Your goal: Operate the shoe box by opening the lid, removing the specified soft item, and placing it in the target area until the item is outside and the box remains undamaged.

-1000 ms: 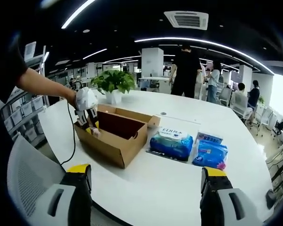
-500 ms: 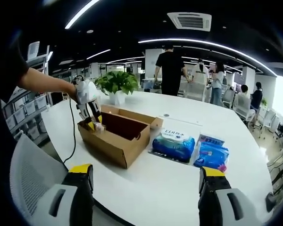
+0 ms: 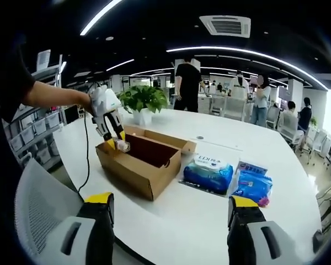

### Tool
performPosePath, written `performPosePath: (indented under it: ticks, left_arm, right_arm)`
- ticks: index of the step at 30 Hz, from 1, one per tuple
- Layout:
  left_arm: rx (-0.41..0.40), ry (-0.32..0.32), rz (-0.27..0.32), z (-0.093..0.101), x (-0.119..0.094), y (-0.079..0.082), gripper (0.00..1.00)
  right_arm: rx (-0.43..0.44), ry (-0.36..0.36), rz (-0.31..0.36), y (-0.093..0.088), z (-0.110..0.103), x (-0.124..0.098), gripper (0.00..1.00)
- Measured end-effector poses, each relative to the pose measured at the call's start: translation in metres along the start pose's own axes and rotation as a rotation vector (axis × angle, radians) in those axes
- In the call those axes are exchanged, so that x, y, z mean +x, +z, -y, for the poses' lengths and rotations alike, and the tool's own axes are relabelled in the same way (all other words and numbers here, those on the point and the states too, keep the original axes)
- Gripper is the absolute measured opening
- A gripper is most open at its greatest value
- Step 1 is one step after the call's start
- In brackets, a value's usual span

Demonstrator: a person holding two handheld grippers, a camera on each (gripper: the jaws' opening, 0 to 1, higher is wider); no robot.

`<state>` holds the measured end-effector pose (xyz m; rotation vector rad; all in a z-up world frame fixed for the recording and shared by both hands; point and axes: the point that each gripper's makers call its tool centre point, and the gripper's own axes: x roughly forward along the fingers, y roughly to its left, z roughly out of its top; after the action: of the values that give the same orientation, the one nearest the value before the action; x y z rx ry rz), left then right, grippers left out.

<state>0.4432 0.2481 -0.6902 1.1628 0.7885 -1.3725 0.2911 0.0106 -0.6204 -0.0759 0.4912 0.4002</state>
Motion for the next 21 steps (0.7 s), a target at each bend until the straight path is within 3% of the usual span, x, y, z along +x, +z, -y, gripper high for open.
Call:
performPosePath:
  ticks: [21]
  left_arm:
    - [0.036,-0.033,0.099,0.017,-0.033,0.038,0.21]
  right_arm:
    - [-0.055,0.109,0.032,0.014,-0.024,0.010,0.68]
